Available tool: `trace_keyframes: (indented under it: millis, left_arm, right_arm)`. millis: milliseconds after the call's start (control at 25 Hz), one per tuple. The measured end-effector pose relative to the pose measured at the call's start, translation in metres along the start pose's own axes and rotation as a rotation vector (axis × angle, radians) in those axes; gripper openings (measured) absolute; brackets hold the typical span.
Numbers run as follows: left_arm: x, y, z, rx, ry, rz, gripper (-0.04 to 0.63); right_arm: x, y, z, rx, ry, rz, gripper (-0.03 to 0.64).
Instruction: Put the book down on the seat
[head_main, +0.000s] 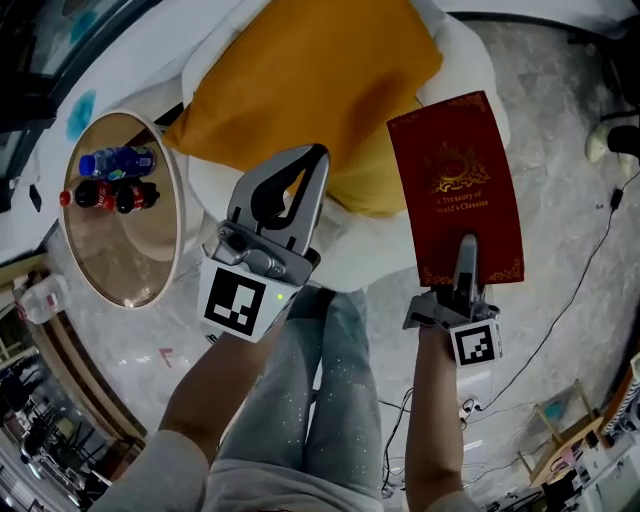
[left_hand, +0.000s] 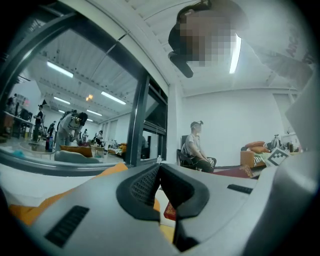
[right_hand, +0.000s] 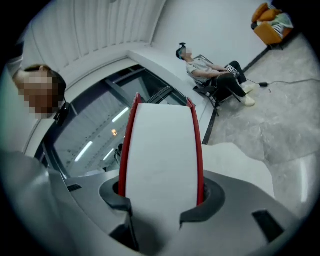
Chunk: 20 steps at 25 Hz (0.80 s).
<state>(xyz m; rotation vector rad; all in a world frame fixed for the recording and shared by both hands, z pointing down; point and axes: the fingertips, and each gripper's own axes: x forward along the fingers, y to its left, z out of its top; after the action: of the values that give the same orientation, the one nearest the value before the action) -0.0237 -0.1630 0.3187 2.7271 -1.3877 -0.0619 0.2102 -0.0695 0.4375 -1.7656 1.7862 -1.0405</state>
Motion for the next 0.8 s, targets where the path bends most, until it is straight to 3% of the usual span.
trace_keyframes:
  millis: [280, 520, 800]
  left_arm:
    - [0.000, -0.004, -0.039, 0.004, 0.033, -0.011, 0.015]
    - [-0.001, -0.002, -0.062, -0.006, 0.039, -0.008, 0.015]
    - [-0.008, 0.001, -0.087, -0.032, 0.053, 0.026, 0.015]
  right_arm:
    - [0.001, -0.065, -0.054, 0.184, -0.001, -0.003, 0.258]
    - [0.015, -0.111, -0.084, 0.323, 0.001, 0.055, 0.258]
    - [0.031, -0.163, -0.116, 0.542, -0.051, -0.018, 0.258]
